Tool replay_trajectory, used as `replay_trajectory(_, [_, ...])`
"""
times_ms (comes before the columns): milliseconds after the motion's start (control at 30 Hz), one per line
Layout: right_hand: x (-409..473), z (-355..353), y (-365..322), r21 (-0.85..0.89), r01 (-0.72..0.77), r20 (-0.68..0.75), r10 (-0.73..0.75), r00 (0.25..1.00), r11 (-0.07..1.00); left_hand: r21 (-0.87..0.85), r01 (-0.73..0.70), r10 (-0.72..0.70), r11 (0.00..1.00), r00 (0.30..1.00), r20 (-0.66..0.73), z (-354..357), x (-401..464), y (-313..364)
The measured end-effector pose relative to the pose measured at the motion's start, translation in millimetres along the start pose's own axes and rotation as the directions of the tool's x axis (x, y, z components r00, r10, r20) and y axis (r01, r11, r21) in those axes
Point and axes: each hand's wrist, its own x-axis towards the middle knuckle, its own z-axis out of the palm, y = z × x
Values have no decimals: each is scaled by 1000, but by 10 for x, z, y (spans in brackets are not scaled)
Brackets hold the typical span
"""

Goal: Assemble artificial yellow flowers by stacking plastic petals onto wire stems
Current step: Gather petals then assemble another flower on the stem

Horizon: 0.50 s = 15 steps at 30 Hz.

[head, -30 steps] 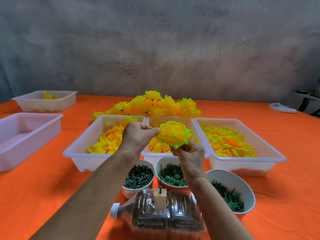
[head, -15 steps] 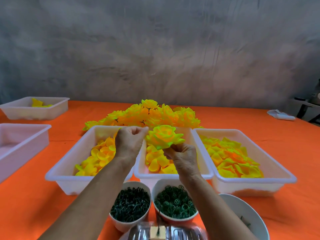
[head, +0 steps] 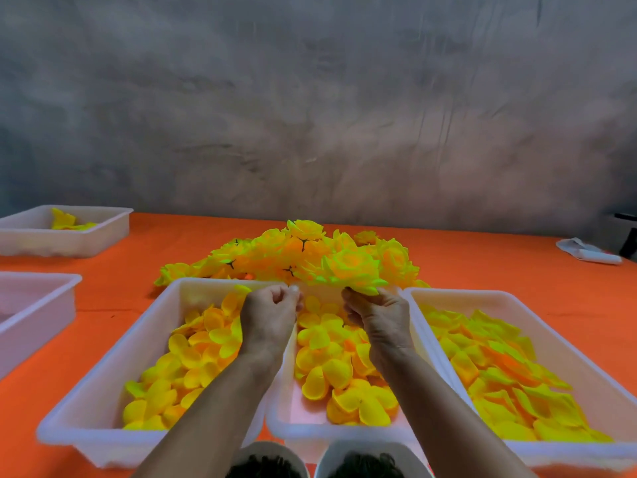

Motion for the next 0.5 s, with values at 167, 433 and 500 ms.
replay_trajectory(167, [356, 239, -119, -46, 26, 38, -24, 999, 999, 3, 18, -18, 1000, 1000, 20, 70, 257, -23])
replay_trajectory(433, [852, 899, -124, -144, -19, 140, 39, 989, 989, -34, 89, -91, 995, 994, -61, 75, 711, -190])
replay_trajectory(500, [962, 1079, -53, -152, -53, 152, 76, 985, 987, -37, 90, -93, 995, 992, -84, 62, 806, -245])
